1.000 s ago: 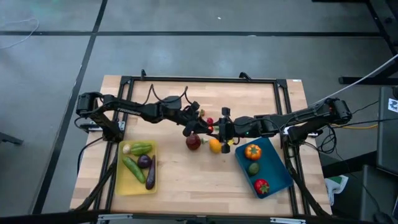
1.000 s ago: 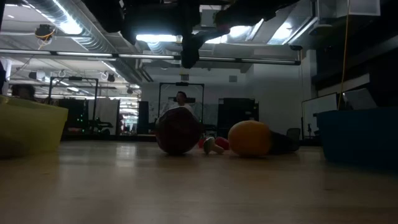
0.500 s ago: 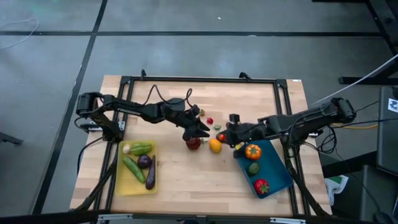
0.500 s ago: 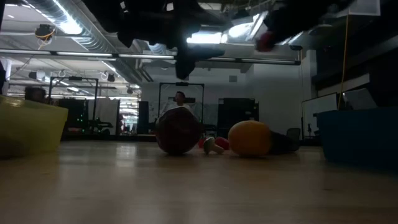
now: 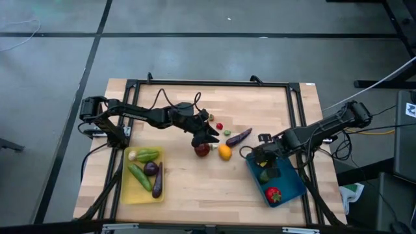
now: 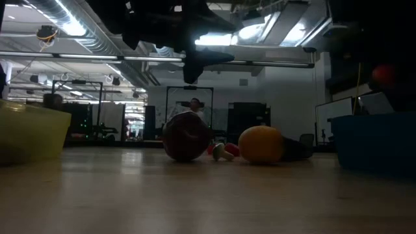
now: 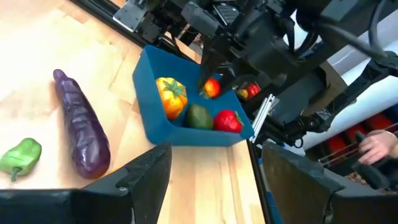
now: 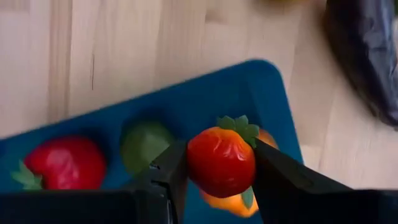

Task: Sort produce into baskets
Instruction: Put the left peach into the blue bin, then put the peach into the blue bin

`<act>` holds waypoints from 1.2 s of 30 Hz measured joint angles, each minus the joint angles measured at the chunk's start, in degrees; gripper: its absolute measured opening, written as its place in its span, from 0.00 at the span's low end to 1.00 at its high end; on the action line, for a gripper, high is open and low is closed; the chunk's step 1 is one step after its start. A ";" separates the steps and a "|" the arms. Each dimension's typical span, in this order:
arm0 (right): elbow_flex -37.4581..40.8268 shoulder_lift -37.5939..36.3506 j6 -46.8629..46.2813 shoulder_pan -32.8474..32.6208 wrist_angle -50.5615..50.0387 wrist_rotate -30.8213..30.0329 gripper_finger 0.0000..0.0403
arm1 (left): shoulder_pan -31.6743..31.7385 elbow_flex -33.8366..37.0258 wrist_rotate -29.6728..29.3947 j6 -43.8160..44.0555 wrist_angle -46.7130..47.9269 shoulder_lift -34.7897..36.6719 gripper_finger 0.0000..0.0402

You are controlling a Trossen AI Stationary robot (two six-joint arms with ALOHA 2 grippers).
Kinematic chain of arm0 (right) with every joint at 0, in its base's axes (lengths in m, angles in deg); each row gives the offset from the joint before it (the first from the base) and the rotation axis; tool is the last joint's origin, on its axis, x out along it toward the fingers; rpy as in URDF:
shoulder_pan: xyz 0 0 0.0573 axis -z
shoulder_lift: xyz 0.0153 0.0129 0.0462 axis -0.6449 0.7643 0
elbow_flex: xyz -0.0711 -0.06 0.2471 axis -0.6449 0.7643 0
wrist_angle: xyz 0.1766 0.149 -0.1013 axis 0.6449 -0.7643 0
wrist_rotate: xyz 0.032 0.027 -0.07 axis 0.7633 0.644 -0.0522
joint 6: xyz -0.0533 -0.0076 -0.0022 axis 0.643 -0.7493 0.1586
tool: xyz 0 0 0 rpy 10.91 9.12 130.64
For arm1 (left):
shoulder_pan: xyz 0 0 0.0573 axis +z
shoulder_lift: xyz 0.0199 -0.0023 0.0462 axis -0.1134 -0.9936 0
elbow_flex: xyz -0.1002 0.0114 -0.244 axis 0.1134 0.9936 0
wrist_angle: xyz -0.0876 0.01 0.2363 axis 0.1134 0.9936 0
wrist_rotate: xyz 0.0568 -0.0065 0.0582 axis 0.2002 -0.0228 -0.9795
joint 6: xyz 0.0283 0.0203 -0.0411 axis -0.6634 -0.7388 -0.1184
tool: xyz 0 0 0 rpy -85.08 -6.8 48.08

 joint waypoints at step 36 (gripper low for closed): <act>0.00 0.07 -0.17 -0.48 -0.44 -3.19 0.66 | 3.93 0.11 -22.91 -5.57 3.21 -0.02 0.61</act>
